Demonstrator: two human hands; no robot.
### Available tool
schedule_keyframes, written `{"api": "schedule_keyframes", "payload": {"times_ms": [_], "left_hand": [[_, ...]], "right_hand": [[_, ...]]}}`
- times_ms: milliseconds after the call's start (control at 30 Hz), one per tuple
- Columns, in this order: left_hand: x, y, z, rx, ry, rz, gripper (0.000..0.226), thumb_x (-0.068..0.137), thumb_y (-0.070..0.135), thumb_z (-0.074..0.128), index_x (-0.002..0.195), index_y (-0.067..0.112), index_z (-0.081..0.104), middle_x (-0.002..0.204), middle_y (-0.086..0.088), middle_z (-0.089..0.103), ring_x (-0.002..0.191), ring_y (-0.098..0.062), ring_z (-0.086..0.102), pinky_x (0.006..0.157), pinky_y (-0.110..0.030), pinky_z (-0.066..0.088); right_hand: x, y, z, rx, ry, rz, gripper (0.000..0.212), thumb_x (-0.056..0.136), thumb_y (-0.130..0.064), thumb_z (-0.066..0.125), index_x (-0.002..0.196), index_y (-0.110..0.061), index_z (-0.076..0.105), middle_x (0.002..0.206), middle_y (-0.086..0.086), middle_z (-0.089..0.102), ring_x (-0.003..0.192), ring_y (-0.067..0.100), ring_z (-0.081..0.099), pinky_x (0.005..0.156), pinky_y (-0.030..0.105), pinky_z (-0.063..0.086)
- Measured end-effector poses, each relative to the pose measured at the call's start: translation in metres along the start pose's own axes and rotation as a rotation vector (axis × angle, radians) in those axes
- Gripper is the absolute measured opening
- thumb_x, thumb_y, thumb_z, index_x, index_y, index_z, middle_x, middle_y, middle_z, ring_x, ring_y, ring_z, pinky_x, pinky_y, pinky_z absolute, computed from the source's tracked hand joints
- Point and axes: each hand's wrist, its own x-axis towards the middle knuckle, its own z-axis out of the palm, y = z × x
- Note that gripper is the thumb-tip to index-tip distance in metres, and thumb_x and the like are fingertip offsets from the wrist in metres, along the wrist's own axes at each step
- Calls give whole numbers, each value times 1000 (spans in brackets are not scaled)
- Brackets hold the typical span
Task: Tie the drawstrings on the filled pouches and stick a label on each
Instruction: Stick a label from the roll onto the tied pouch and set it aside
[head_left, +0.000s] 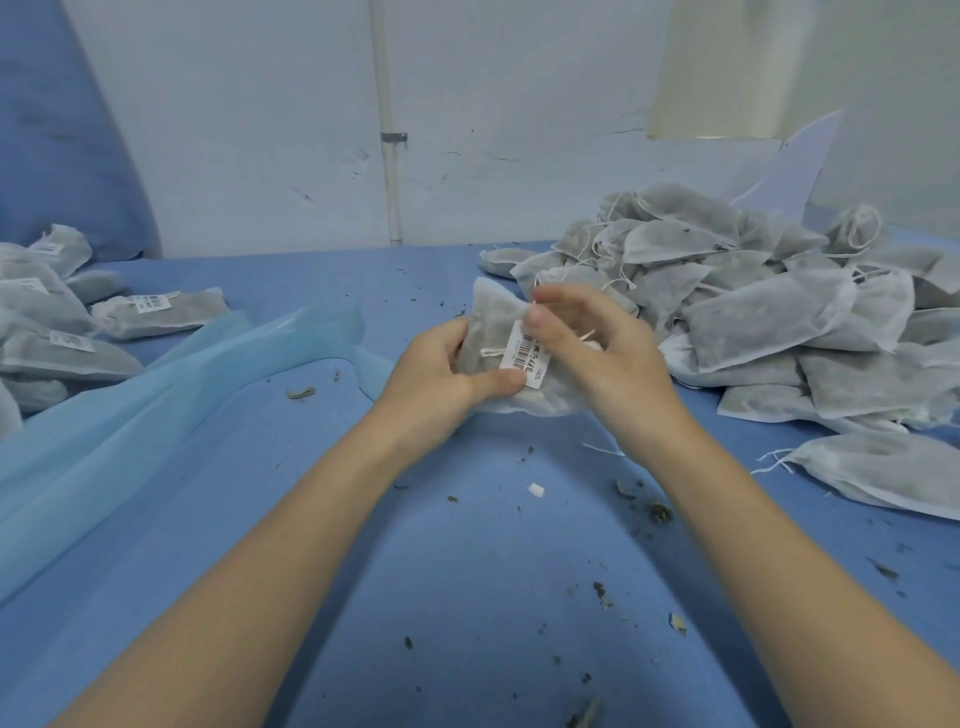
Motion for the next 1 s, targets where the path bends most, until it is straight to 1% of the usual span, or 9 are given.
{"api": "schedule_keyframes", "payload": {"times_ms": [100, 200, 333, 433, 567, 700, 767, 833, 1000], "left_hand": [[-1, 2, 3, -78, -59, -6, 24, 80, -5, 66, 99, 9, 64, 94, -4, 72, 85, -15, 68, 77, -26, 55], [-1, 2, 4, -155, -94, -24, 30, 79, -9, 64, 106, 3, 63, 104, -13, 69, 94, -23, 66, 85, -35, 53], [-1, 1, 7, -281, -36, -51, 26, 62, 0, 64, 85, 9, 71, 88, -10, 72, 82, -21, 68, 70, -28, 55], [2, 4, 8, -306, 73, -72, 19, 58, 5, 56, 65, 14, 72, 77, -7, 71, 74, -19, 67, 65, -25, 53], [3, 3, 12, -301, 303, -114, 25, 72, -4, 52, 56, 14, 61, 63, -2, 63, 61, -16, 56, 58, -25, 43], [1, 6, 16, -315, 406, -140, 9, 71, 20, 63, 64, 15, 63, 65, -1, 63, 63, -17, 57, 62, -30, 43], [2, 6, 14, -309, 433, -164, 23, 67, 37, 72, 70, 14, 68, 75, -9, 70, 73, -26, 66, 71, -37, 51], [2, 6, 10, -295, 503, -180, 28, 73, 37, 76, 76, 10, 69, 85, -16, 71, 82, -34, 67, 77, -42, 56], [4, 15, -2, -522, 633, -193, 30, 80, 36, 70, 90, 7, 66, 84, -12, 71, 68, -29, 70, 59, -38, 59]], "right_hand": [[1, 2, 2, 16, 75, -2, 3, 80, -30, 74, 80, -32, 73, 78, -16, 73, 75, -3, 65, 69, 12, 47], [3, 4, 0, 41, 156, -42, 13, 78, -26, 77, 69, -35, 73, 73, -17, 72, 70, -3, 65, 65, 12, 48], [1, 3, -4, 61, -11, -31, 8, 76, -33, 76, 81, -38, 75, 91, -14, 74, 90, 2, 67, 82, 21, 50], [-1, 4, -9, -4, -140, 3, 53, 69, -26, 83, 115, -43, 63, 120, -8, 62, 109, -2, 59, 90, 18, 48], [-6, 5, -1, -18, 7, 63, 77, 64, -22, 88, 123, -43, 44, 115, -3, 55, 85, -7, 62, 63, 17, 55], [-8, 8, 11, 100, 141, 93, 57, 66, -15, 86, 98, -31, 42, 102, 2, 57, 63, -3, 63, 59, 29, 59], [-8, 8, 19, 150, 115, 97, 44, 69, -12, 84, 91, -22, 48, 96, 0, 58, 62, 2, 63, 58, 31, 58], [-6, 7, 28, 283, 62, 121, 30, 73, -6, 80, 88, -15, 56, 97, 10, 61, 68, 11, 65, 58, 23, 54], [10, -7, 55, 513, 135, 162, 17, 79, 4, 70, 93, -4, 64, 98, 19, 67, 68, 16, 68, 62, 21, 54]]}}
